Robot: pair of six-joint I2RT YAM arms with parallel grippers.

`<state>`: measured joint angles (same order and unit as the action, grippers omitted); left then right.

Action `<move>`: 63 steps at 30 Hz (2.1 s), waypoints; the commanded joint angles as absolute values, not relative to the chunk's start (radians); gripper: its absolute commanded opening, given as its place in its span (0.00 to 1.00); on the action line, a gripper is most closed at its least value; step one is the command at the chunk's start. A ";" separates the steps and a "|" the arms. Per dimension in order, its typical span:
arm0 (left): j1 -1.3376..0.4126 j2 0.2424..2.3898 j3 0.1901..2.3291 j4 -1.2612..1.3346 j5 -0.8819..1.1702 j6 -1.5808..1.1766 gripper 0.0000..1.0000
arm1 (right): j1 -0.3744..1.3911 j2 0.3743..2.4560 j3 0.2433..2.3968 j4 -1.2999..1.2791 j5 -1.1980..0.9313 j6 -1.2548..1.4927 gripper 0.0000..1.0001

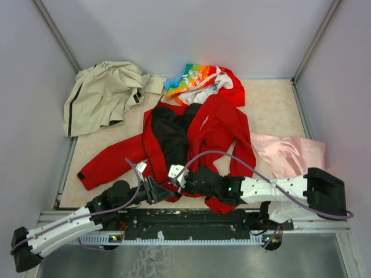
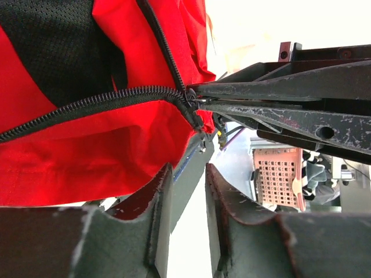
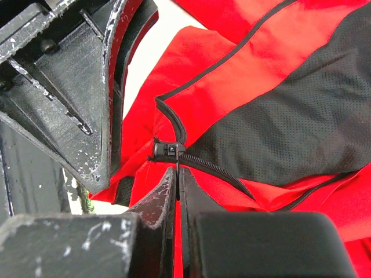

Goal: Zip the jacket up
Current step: Adjust the jacket at the center of the board.

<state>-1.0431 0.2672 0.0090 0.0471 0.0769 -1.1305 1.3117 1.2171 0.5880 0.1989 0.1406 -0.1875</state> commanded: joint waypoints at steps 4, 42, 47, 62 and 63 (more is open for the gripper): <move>-1.048 0.167 -0.054 -0.052 0.021 -1.194 0.41 | 1.308 1.229 0.640 0.240 0.109 -0.214 0.00; -1.048 0.150 0.003 -0.315 -0.114 -1.207 0.43 | 1.339 1.230 0.643 0.203 0.109 -0.227 0.00; -1.048 0.204 0.003 -0.273 -0.105 -1.192 0.44 | 1.340 1.233 0.644 0.207 0.107 -0.228 0.00; -1.048 0.291 -0.012 -0.092 -0.052 -1.162 0.34 | 1.340 1.252 0.656 0.190 0.066 -0.230 0.00; -1.048 0.285 -0.014 -0.086 -0.048 -1.163 0.34 | 1.339 1.254 0.655 0.191 0.065 -0.231 0.00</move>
<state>-1.0431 0.2981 0.0135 -0.0700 -0.0494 -1.1778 1.3312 1.2411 0.5980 0.1440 0.0799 -0.2165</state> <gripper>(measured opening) 0.341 0.010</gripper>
